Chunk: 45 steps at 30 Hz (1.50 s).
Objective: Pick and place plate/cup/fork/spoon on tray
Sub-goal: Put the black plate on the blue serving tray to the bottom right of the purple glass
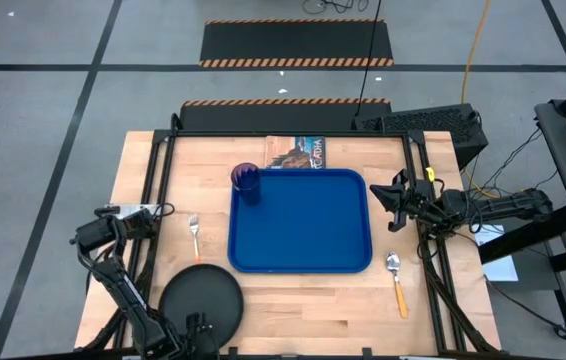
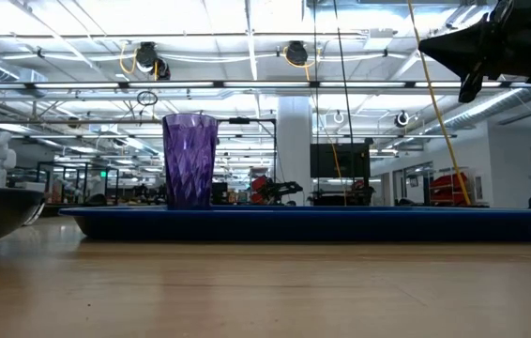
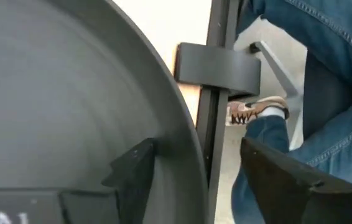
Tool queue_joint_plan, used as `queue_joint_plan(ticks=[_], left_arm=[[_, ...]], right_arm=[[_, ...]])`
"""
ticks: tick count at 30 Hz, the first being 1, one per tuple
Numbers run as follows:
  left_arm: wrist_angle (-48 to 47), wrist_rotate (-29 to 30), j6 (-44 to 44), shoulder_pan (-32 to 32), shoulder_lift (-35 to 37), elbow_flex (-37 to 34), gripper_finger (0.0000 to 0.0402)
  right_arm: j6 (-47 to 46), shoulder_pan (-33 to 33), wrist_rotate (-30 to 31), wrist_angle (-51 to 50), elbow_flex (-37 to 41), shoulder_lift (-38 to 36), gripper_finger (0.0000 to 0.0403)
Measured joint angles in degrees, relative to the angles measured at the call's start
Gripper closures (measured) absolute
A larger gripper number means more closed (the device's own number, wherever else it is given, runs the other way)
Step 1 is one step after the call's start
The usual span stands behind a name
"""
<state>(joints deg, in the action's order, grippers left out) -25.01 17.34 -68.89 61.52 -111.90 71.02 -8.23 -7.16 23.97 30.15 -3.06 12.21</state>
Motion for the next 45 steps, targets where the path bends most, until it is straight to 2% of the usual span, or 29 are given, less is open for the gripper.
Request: queue_joint_plan(ticks=[3, 11, 13, 21, 26, 30, 34, 37, 45], left_arm=[[0.26, -1.32, -0.67, -0.43, 0.0, 0.0, 0.0204], [0.48, -5.22, -0.49, -1.12, 0.39, 0.09, 0.0362], [0.23, -5.22, -0.27, -1.12, 0.75, 0.13, 0.0385], [-0.42, -7.24, -4.37, -0.85, 5.64, -0.07, 0.037], [-2.41, -7.28, -3.48, -0.8, 10.24, -0.07, 0.0393], [-3.1, -7.26, -0.75, -0.91, 13.28, -0.07, 0.0393], [-1.13, -8.88, 4.36, -1.13, 16.34, -0.03, 0.0394], [-1.31, -9.96, 9.35, -1.15, 17.85, 2.15, 0.0396], [-16.96, -9.33, 20.04, -1.13, 18.01, 16.57, 0.0395]], right_arm=[[-0.02, 0.0, 0.0, 0.02, 0.01, 0.0, 0.0403], [0.33, 0.0, 0.0, 0.02, -0.01, 0.0, 0.0403], [0.35, 0.0, 0.0, 0.04, 0.0, 0.0, 0.0403], [0.12, 0.0, -0.33, 0.0, 0.01, 0.33, 0.0403], [1.05, -0.04, -6.25, 3.36, -0.56, 3.21, 0.0399], [-1.23, -0.09, -8.23, 3.21, -4.28, 8.03, 0.0385], [-3.51, -0.52, -14.85, 0.35, -10.27, 17.04, 0.0366], [-4.17, -2.87, -16.63, -2.85, -16.88, 26.07, 0.0347], [1.83, -13.79, -18.66, -11.46, -40.29, 51.81, 0.0301]])
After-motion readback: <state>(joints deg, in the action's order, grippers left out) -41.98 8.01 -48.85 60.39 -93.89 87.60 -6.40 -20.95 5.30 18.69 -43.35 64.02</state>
